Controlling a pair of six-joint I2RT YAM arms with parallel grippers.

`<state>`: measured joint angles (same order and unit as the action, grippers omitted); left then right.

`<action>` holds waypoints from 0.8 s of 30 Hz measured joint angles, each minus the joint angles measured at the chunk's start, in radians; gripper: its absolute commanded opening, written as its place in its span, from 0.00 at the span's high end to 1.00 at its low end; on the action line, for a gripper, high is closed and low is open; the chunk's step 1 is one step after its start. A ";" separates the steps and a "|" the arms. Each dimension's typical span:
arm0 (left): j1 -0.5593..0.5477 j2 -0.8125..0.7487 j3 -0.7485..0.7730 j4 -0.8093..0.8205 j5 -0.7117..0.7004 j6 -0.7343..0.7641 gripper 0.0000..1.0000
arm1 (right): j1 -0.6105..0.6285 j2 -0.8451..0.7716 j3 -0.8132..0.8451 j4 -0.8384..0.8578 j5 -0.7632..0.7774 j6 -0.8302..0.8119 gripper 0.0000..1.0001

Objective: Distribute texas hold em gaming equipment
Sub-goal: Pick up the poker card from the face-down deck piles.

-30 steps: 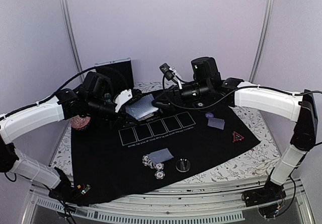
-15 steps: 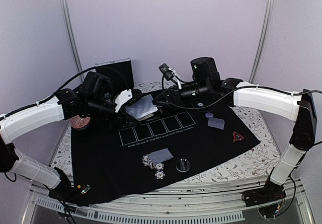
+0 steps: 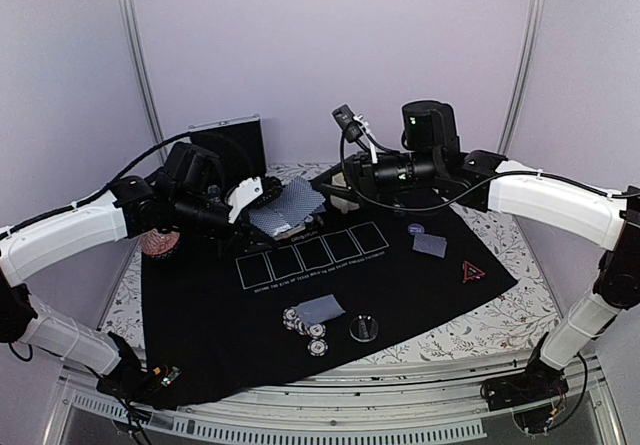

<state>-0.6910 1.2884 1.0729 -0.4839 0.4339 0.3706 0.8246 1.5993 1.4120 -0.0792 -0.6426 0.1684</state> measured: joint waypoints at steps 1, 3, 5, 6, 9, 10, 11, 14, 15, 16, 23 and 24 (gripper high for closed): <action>0.000 0.000 0.000 0.000 0.000 0.000 0.61 | 0.000 0.000 -0.004 0.008 0.000 0.004 0.98; 0.000 0.000 0.000 0.000 0.000 0.000 0.61 | 0.000 0.000 -0.017 0.015 0.001 0.013 0.98; 0.000 0.000 0.000 0.000 0.001 0.000 0.61 | 0.000 0.001 -0.024 0.017 0.005 0.020 0.98; 0.000 0.000 0.000 0.000 0.003 0.000 0.62 | 0.000 0.001 -0.025 0.018 0.006 0.023 0.98; 0.000 0.000 0.000 0.000 0.010 -0.001 0.61 | 0.000 0.006 -0.025 0.031 0.011 0.036 0.98; 0.000 0.000 0.000 0.000 0.015 -0.001 0.61 | 0.000 0.013 -0.025 0.038 0.011 0.041 0.98; 0.000 0.000 0.000 0.001 0.019 -0.001 0.61 | 0.000 0.021 -0.025 0.044 0.011 0.045 0.98; 0.000 -0.004 0.000 0.001 0.029 -0.001 0.61 | 0.000 0.051 -0.025 0.050 0.012 0.056 0.97; 0.000 -0.005 0.000 0.002 0.030 -0.001 0.61 | 0.000 0.059 -0.025 0.049 0.012 0.058 0.95; 0.000 -0.007 0.000 0.002 0.030 -0.001 0.61 | 0.000 0.064 -0.026 0.047 0.013 0.060 0.91; 0.001 -0.011 0.000 0.011 0.030 -0.001 0.62 | 0.000 0.072 -0.025 0.034 0.013 0.065 0.61; 0.001 -0.011 0.000 0.012 0.030 -0.001 0.62 | 0.000 0.074 -0.025 0.034 0.012 0.064 0.59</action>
<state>-0.6903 1.2774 1.0729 -0.4721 0.4637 0.3698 0.8246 1.6730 1.3869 -0.0448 -0.6308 0.2325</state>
